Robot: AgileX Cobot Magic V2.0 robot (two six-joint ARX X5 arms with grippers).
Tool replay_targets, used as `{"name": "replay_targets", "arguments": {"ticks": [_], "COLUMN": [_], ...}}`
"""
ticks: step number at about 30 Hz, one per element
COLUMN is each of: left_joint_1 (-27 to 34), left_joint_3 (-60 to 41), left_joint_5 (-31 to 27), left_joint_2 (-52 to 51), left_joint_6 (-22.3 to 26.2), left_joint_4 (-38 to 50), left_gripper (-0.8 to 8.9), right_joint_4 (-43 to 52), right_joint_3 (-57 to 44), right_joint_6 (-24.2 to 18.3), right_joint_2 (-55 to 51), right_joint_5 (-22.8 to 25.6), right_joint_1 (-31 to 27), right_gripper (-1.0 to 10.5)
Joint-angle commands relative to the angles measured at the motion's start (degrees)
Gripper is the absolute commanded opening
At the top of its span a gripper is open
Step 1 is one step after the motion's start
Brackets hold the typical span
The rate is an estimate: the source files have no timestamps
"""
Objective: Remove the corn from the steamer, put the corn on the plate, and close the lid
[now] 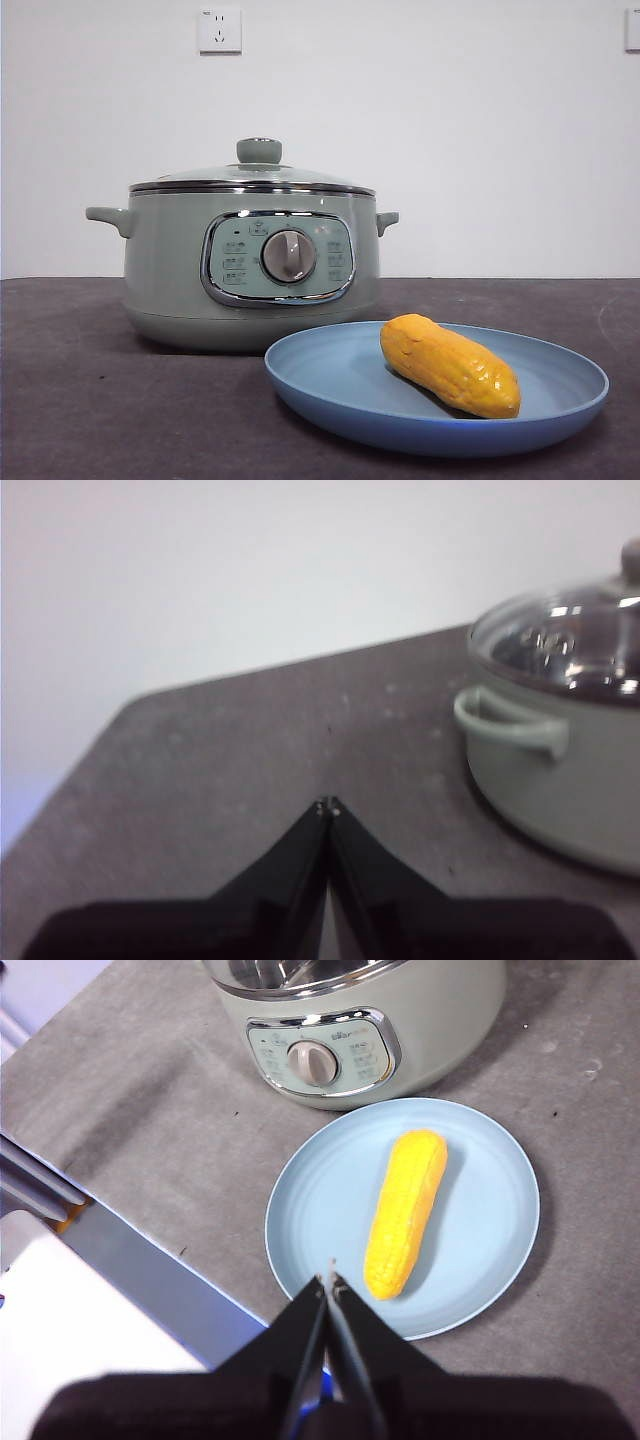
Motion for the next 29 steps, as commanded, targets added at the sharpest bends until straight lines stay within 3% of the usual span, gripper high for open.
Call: {"name": "replay_targets", "arguments": {"ticks": [1,11,29], "left_joint_1": [0.2,0.2,0.2], "left_joint_3": [-3.4,-8.7,-8.7], "left_joint_5": [-0.2,-0.5,0.1], "left_joint_2": [-1.9,-5.7,-5.7], "left_joint_6": [-1.8,-5.2,-5.2], "left_joint_4": [1.0,-2.6,-1.9], "left_gripper": [-0.04,-0.04,-0.04], "right_joint_4": [0.4,0.4,0.4], "right_joint_3": [-0.4,-0.4,-0.4], "right_joint_6": [-0.3,-0.3,-0.3], "right_joint_2": [0.0,0.0,0.0], "right_joint_5": [0.2,0.2,0.2], "right_joint_1": [0.1,0.1,0.1], "right_gripper": [0.0,0.0,0.0]}}
